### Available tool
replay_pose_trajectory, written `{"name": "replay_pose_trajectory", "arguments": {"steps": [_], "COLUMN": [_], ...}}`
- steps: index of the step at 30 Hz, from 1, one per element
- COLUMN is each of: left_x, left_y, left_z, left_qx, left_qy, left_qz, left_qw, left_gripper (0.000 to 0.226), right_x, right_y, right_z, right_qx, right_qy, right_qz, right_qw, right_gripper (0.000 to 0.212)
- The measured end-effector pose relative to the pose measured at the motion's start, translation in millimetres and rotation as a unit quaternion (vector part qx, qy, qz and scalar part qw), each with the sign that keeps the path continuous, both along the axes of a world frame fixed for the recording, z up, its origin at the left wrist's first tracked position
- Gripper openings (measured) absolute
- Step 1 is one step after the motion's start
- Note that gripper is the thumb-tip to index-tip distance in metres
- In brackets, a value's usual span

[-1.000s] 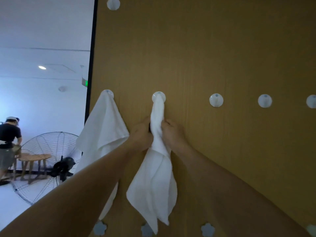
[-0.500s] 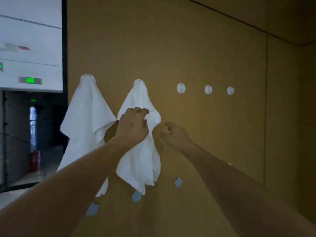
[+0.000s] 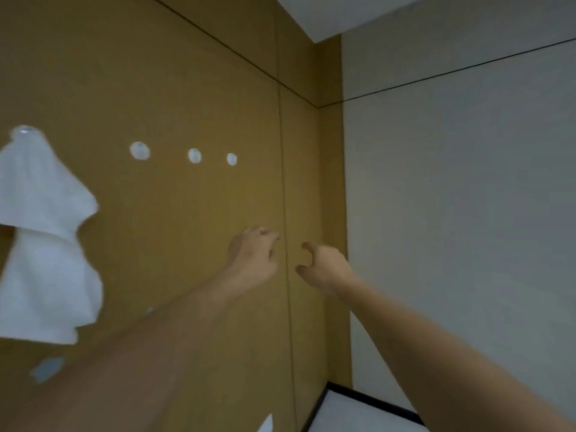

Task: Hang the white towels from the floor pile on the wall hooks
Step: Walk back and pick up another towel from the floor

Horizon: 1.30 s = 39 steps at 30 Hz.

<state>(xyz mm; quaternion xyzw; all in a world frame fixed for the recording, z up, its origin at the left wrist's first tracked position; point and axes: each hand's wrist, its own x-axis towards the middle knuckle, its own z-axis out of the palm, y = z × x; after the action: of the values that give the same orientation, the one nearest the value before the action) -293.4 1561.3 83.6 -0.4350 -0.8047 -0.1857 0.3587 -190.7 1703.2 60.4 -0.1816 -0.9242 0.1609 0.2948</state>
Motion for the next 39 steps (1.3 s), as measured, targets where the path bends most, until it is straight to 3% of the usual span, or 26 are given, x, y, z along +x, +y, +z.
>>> {"name": "replay_pose_trajectory", "arguments": {"steps": [8,17,28,39], "left_x": [201,445,737,984], "left_y": [214,389,525,677], "left_z": [-71,-158,-282,-370], "left_qx": [-0.067,-0.176,-0.326,-0.461], "left_qy": [-0.052,-0.112,-0.122,-0.065], "left_qz": [-0.196,-0.356,-0.552,-0.647], "left_qw": [0.977,0.911,0.758,0.603], "left_gripper": [0.039,0.046,0.045,0.049], "right_x": [239,514,797,1016], "right_y": [172,275,319,393], "right_z": [-66,-153,-284,-370], "right_qx": [-0.006,-0.097,-0.255,-0.388], "right_qy": [-0.073,-0.118,-0.118,-0.101], "right_qz": [-0.189,-0.358,-0.577,-0.681], "right_qw": [0.979,0.921,0.767,0.613], "right_gripper": [0.063,0.064,0.061,0.053]}}
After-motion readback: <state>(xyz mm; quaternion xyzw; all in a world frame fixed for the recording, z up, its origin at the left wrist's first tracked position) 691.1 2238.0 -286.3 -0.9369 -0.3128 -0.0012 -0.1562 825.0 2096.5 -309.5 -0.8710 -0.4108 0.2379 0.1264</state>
